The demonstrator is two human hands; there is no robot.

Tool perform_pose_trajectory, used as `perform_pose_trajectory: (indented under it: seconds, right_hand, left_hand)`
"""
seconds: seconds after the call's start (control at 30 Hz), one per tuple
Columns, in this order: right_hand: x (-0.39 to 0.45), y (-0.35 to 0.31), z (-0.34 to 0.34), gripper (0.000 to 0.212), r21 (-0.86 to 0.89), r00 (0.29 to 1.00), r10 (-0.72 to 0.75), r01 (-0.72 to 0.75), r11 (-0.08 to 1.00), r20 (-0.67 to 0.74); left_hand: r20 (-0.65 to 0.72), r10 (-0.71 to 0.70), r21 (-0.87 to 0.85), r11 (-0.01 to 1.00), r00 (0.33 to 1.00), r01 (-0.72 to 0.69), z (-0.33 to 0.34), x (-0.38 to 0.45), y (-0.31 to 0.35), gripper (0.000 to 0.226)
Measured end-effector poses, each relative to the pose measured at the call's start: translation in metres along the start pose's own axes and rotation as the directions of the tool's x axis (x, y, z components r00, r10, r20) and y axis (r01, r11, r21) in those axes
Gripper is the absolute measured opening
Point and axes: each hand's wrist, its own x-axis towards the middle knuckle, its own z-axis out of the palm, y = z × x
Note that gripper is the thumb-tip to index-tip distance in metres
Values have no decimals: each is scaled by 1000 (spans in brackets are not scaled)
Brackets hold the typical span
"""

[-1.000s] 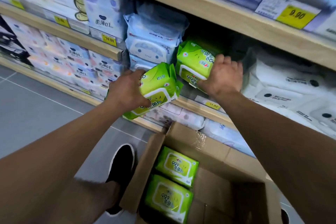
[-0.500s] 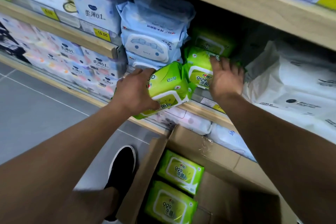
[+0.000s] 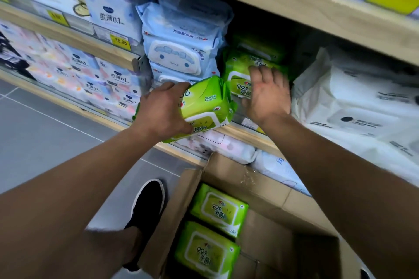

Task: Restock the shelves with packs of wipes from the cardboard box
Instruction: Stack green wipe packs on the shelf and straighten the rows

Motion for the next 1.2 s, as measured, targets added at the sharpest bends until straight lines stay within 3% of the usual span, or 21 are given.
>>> perform_pose_trajectory:
  seconds: [0.13, 0.37, 0.6, 0.87, 1.2]
  right_hand:
    - [-59, 17, -34, 72, -15, 985, -128, 127, 992, -120]
    - [-115, 72, -66, 60, -4, 930, -60, 62, 998, -364]
    - [-113, 104, -65, 89, 86, 931, 247, -232, 969, -269]
    - [-108, 96, -41, 89, 133, 901, 288, -258, 957, -326]
    - [-104, 94, -40, 89, 155, 888, 317, -280, 947, -333]
  left_hand:
    - [-83, 70, 24, 997, 994, -69, -2, -4, 25, 97]
    - [-221, 233, 172, 965, 947, -198, 6, 7, 96, 92]
    - [-322, 311, 313, 926, 894, -209, 29, 48, 151, 89]
    - [-264, 371, 419, 875, 890, -241, 36, 99, 165, 86]
    - [-257, 299, 347, 916, 919, -201, 56, 124, 150, 72]
